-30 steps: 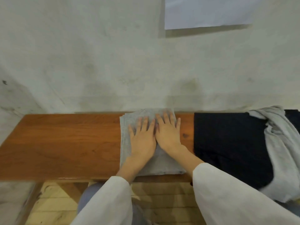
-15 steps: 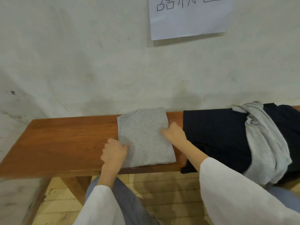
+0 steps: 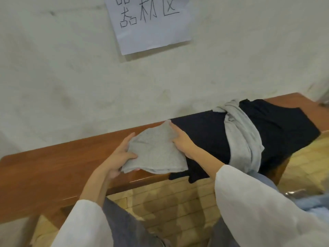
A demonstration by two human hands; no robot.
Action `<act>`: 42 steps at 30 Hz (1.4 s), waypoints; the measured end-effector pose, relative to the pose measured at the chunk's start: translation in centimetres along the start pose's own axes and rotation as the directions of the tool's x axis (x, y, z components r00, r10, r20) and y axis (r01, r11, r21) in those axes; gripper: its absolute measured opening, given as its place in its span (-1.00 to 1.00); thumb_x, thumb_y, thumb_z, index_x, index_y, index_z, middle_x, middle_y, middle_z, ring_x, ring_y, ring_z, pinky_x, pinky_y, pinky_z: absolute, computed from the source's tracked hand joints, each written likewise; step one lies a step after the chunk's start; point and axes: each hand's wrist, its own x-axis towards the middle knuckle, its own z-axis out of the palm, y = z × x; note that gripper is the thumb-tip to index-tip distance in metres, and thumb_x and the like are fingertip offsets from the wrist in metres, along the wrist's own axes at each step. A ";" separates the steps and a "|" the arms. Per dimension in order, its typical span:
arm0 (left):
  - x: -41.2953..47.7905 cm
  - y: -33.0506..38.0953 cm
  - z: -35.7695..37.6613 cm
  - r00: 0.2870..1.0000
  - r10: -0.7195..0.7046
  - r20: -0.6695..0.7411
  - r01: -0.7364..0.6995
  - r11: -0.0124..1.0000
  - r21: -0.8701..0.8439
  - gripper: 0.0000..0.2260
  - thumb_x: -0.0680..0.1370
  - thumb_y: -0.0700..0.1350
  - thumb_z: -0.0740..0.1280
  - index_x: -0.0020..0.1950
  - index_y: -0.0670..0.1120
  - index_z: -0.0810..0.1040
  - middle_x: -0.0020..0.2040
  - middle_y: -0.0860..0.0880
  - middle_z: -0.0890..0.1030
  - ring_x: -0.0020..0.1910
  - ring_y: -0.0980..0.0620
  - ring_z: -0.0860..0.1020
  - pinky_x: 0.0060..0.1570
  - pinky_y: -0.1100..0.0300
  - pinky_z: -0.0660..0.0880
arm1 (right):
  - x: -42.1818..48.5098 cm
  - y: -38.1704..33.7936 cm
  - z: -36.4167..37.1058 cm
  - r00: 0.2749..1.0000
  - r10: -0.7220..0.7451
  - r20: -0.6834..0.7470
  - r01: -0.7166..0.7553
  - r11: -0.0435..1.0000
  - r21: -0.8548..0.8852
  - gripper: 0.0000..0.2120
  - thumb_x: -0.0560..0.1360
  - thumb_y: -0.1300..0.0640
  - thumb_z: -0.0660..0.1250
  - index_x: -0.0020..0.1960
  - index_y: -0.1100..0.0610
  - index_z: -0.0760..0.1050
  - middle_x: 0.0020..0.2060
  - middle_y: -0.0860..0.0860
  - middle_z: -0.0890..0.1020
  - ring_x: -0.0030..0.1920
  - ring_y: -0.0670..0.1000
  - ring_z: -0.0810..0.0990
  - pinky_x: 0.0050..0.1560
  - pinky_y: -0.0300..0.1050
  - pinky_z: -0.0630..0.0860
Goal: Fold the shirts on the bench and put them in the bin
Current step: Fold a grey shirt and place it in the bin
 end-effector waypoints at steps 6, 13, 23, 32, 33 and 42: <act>0.8 6.6 12.8 0.962 -0.065 0.265 -0.008 0.964 0.264 -0.39 0.48 -0.48 0.19 0.43 0.02 0.36 0.33 -0.03 0.29 -0.13 -0.09 0.59 -0.37 0.19 0.57 | -7.5 2.1 -12.7 0.976 0.053 -0.211 -0.079 0.990 -0.116 -0.44 0.58 0.30 0.08 0.54 0.04 0.09 0.51 0.05 0.17 0.39 0.09 0.31 0.32 -0.08 0.31; 2.1 8.4 33.3 0.804 -0.190 0.563 -0.075 0.907 0.414 -0.35 0.50 -0.48 0.17 0.51 0.00 0.21 0.35 -0.08 0.34 -0.04 -0.12 0.60 -0.36 0.13 0.60 | -22.1 9.3 -28.7 0.914 0.167 -0.369 -0.182 0.983 -0.005 -0.26 0.54 0.27 0.19 0.56 -0.08 -0.11 0.50 0.03 0.19 0.23 0.03 0.41 0.16 -0.07 0.47; 5.4 -3.0 58.6 0.555 -0.524 0.646 -0.283 0.611 0.739 -0.33 0.53 -0.45 0.14 0.54 0.05 0.13 0.09 0.07 0.32 -0.16 -0.05 0.52 -0.18 0.02 0.62 | -34.2 27.6 -37.4 0.691 0.504 -0.518 -0.492 0.853 0.173 -0.13 0.50 0.27 0.29 0.55 -0.05 -0.23 0.40 0.01 0.30 0.08 -0.01 0.42 -0.07 -0.17 0.46; 10.9 -15.7 65.2 0.503 -0.523 0.688 -0.547 0.423 0.722 -0.33 0.52 -0.46 0.08 0.54 0.05 0.15 0.26 -0.12 0.43 -0.03 -0.19 0.52 -0.13 -0.03 0.49 | -33.3 39.8 -36.3 0.555 0.625 -0.549 -0.613 0.753 0.238 -0.11 0.48 0.30 0.23 0.53 -0.07 -0.32 0.55 0.04 -0.06 0.28 0.26 0.42 0.15 0.08 0.45; 11.4 -16.3 65.3 0.490 -0.483 0.726 -0.590 0.430 0.684 -0.35 0.53 -0.46 0.08 0.55 0.02 0.14 0.41 -0.12 0.32 0.14 -0.19 0.49 -0.01 0.00 0.46 | -32.9 40.7 -36.2 0.531 0.620 -0.577 -0.606 0.754 0.252 -0.11 0.47 0.32 0.21 0.53 -0.08 -0.31 0.55 0.02 -0.09 0.20 0.27 0.48 0.05 0.06 0.51; 18.3 -26.5 65.3 0.590 -0.509 0.627 -0.433 0.456 0.778 -0.26 0.52 -0.44 0.21 0.56 0.01 -0.04 0.50 -0.07 0.20 0.40 -0.15 0.32 0.19 0.04 0.46 | -28.0 51.4 -33.5 0.350 0.708 -0.613 -0.548 0.685 0.479 -0.16 0.43 0.40 0.20 0.55 -0.11 -0.04 0.55 0.02 -0.04 0.29 0.14 0.43 -0.29 -0.27 0.48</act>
